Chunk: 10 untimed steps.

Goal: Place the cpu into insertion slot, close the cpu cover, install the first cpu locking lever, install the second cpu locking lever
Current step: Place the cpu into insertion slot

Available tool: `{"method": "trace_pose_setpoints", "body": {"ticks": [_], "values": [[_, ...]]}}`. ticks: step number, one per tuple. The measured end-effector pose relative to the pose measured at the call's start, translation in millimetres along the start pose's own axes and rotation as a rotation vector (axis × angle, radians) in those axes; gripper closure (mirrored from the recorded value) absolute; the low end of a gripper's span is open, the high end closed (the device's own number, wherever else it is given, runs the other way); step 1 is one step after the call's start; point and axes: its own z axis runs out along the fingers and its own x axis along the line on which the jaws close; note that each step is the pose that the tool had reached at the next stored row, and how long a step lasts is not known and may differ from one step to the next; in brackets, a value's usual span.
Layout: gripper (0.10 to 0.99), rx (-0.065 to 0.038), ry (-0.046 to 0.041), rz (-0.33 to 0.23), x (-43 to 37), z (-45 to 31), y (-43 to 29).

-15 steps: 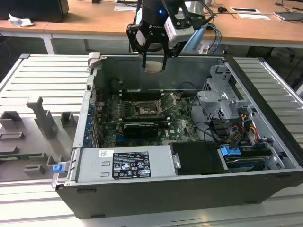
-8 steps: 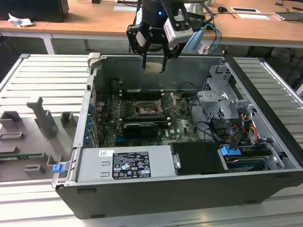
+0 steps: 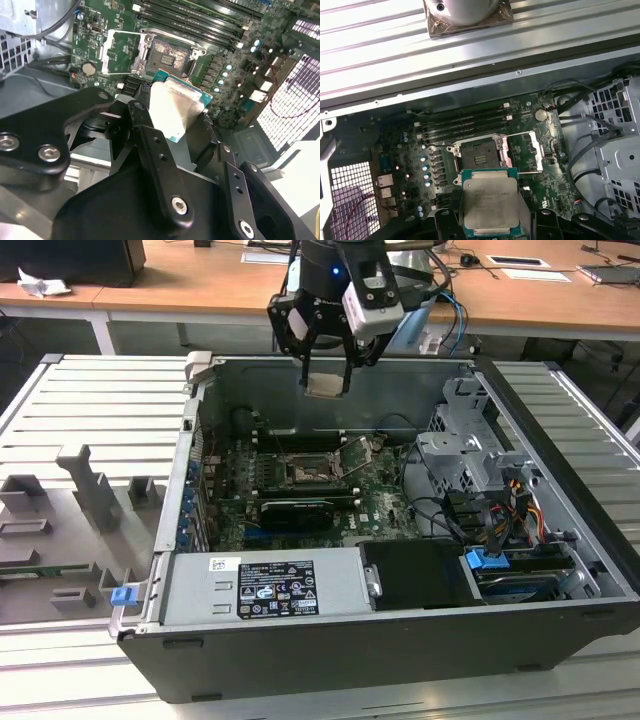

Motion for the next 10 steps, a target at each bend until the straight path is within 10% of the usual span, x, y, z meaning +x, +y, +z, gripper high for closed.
{"method": "trace_pose_setpoints", "body": {"ticks": [10], "values": [[0.557,-0.003,-0.0147,0.165,-0.1,2.5,-0.2]]}}
